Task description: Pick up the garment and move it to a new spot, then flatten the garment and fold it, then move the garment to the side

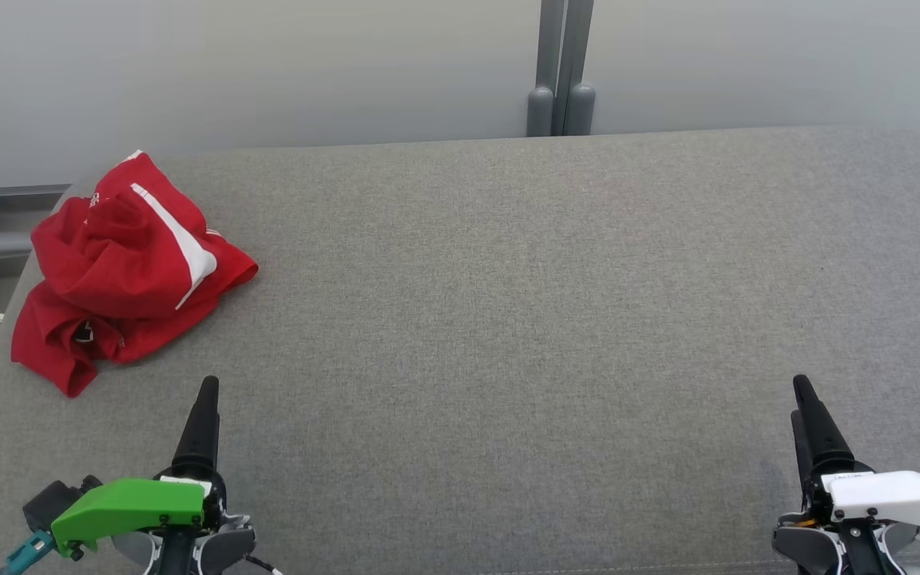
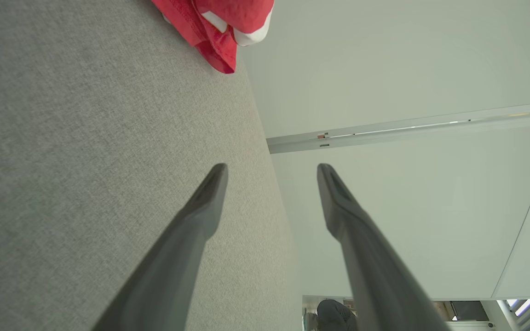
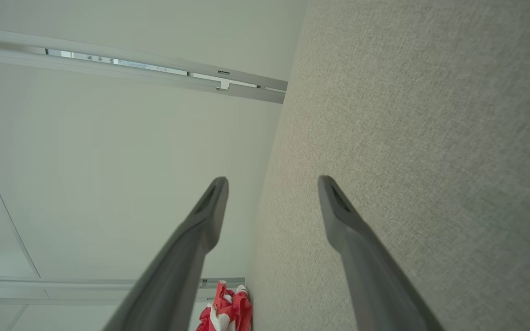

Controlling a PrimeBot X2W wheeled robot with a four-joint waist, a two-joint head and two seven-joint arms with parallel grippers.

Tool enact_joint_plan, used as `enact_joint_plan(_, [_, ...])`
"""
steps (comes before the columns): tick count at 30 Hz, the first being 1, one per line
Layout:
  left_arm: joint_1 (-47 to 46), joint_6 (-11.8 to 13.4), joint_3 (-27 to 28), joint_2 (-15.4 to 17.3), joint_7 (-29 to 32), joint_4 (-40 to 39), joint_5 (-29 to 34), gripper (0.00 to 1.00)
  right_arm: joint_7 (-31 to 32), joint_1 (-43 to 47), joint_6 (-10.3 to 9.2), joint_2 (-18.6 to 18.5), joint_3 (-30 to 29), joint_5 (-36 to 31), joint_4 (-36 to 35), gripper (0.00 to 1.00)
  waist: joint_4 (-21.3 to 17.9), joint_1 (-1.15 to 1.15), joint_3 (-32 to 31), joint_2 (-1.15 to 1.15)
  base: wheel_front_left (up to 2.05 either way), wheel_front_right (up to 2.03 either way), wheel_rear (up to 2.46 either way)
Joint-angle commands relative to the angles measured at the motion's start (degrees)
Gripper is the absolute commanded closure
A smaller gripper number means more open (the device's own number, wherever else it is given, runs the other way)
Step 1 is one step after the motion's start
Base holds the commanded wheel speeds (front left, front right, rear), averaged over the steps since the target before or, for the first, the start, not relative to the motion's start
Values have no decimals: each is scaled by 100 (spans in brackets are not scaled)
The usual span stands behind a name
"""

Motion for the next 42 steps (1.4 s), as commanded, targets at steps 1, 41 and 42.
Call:
enact_joint_plan(1, [-61,26,-22,32,-88,-99,287,0,-72,-169,2,-39,30,-300,-36,0,2,0,-5,0,0,0,0])
enact_joint_plan(41, [-132,549,-631,119,-948,65,4350,0,-541,-629,3,-71,102,-5122,487,0,79,0,-45,0,0,0,0])
enact_joint_plan(42, [-142,565,-643,126,-966,90,4432,0,-541,-623,3,-71,121,-5225,477,0,82,0,-47,0,0,0,0])
